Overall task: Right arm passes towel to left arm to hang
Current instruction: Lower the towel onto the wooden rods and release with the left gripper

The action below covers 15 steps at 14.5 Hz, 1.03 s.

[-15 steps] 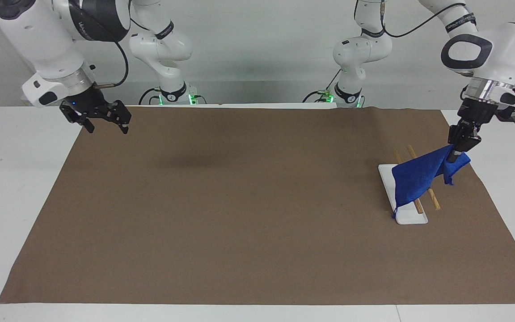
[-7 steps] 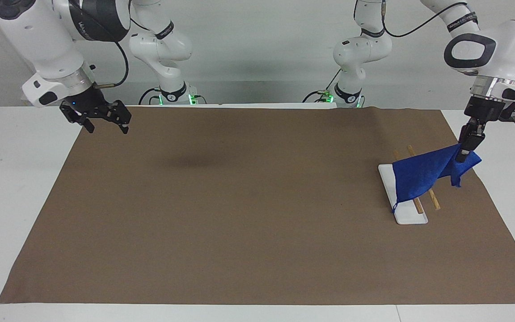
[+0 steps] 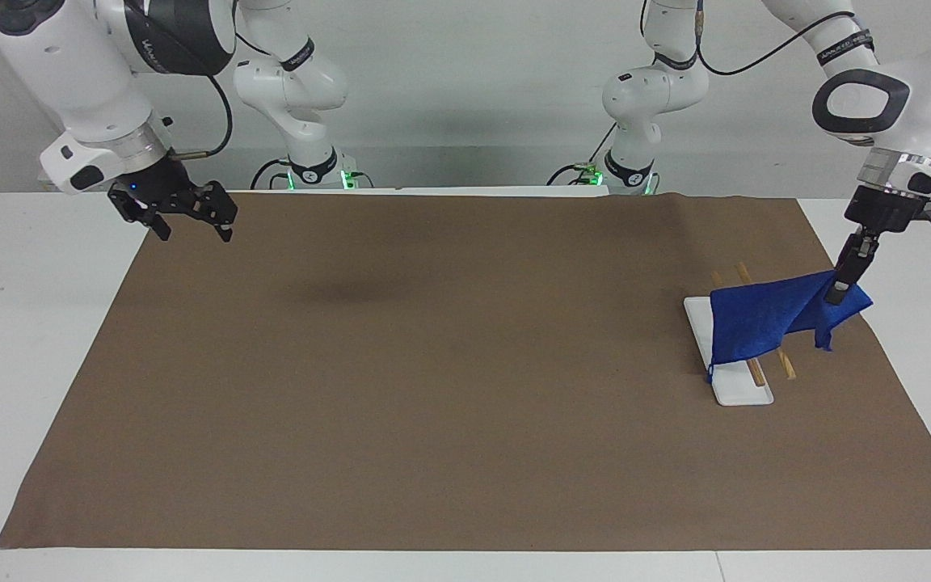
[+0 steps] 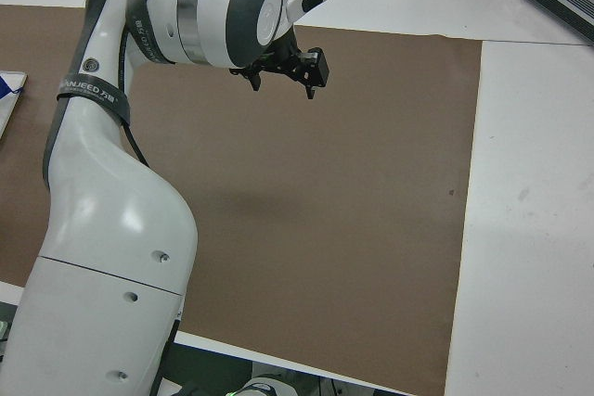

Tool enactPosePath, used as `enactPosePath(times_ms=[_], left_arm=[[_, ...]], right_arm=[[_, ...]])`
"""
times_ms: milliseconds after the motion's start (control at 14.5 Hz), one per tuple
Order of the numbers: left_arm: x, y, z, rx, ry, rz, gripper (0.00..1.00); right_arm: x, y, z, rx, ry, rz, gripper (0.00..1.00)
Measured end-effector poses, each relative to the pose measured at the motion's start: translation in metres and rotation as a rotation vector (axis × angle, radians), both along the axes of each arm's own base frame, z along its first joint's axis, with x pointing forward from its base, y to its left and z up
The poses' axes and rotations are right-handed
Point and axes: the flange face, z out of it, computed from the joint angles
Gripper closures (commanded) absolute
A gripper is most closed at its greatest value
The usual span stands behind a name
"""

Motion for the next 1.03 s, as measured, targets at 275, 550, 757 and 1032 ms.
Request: enactPosePath(times_ms=[275,550,757,1032], left_arm=[[-0.015,0.032,-0.015,0.048,0.020,-0.080,1.00],[-0.030,0.049,-0.034,0.082,0.035,-0.129,0.98],[-0.034,0.049,-0.044,0.151,0.071,-0.185,0.97],[-0.039,0.054,-0.052,0.199,0.103,-0.207,0.49]], right_arm=[[0.000,0.000,0.000,0.000,0.000,0.000,0.00],[0.000,0.000,0.000,0.000,0.000,0.000,0.00],[0.000,0.000,0.000,0.000,0.000,0.000,0.00],[0.000,0.000,0.000,0.000,0.000,0.000,0.00]])
